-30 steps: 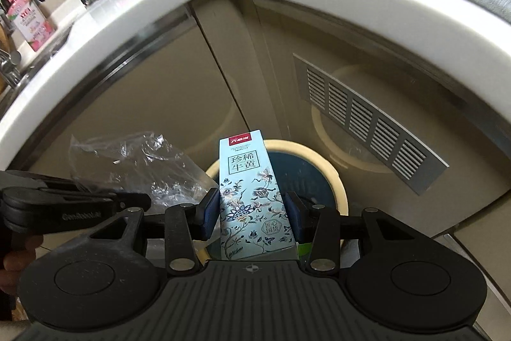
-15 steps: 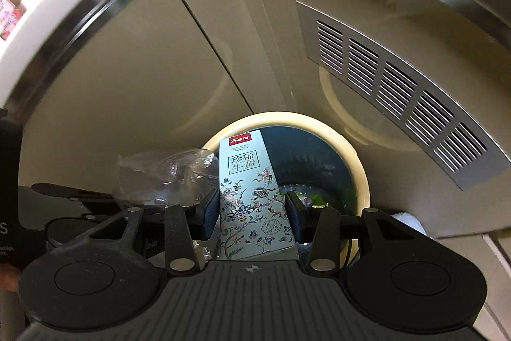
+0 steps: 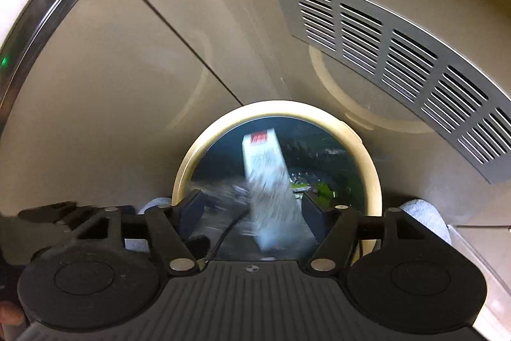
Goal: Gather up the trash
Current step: 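Open the right tool to drop the teal box into the bin, then open the left tool to drop the plastic bag into the bin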
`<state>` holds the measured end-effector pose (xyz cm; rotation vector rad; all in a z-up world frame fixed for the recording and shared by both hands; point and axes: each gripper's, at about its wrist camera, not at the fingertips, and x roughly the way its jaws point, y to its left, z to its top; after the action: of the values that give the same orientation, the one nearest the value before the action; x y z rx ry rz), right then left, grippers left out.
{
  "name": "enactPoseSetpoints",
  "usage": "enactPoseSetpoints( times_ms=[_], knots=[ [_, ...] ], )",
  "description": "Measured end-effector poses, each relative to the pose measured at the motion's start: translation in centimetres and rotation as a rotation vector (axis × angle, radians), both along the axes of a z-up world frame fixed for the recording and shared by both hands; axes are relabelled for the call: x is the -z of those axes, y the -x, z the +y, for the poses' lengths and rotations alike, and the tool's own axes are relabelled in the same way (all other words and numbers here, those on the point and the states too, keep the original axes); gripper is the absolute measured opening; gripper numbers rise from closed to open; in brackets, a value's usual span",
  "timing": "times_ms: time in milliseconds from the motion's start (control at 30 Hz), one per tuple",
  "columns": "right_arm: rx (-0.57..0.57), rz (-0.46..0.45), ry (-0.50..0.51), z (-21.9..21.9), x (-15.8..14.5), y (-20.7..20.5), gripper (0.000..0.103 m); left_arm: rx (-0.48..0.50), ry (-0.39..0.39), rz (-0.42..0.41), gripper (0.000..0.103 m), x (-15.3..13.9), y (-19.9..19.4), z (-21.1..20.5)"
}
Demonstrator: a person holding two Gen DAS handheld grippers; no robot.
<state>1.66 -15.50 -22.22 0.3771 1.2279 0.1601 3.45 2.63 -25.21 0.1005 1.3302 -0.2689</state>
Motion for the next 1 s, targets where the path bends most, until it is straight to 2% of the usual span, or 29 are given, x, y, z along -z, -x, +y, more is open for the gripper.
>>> enactPoseSetpoints(
  times_ms=[133, 333, 600, 733, 900, 1000],
  knots=[
    [0.004, 0.006, -0.006, -0.3, -0.8, 1.0, 0.071, -0.049, -0.014, -0.015, 0.103, -1.3, 0.6, 1.0],
    [-0.052, -0.050, 0.025, -0.8, -4.0, 4.7, 0.076, -0.085, -0.006, -0.111, 0.103, -4.8, 3.6, 2.1],
    [-0.077, -0.250, 0.149, -1.4, -9.5, 9.6, 0.080, -0.031, -0.059, -0.248, 0.103, -8.8, 7.5, 1.7],
    [-0.118, -0.339, 0.192, -0.9, -11.2, 11.3, 0.082, -0.024, -0.080, -0.335, 0.103, -11.0, 9.0, 1.5],
    [-0.149, -0.368, 0.196, -0.8, -12.1, 11.7, 0.083, 0.000, -0.100, -0.412, 0.103, -13.0, 10.8, 1.7],
    [-0.149, -0.372, 0.189, -0.7, -12.2, 11.9, 0.083, 0.000, -0.113, -0.437, 0.103, -13.3, 11.2, 1.8]
  ],
)
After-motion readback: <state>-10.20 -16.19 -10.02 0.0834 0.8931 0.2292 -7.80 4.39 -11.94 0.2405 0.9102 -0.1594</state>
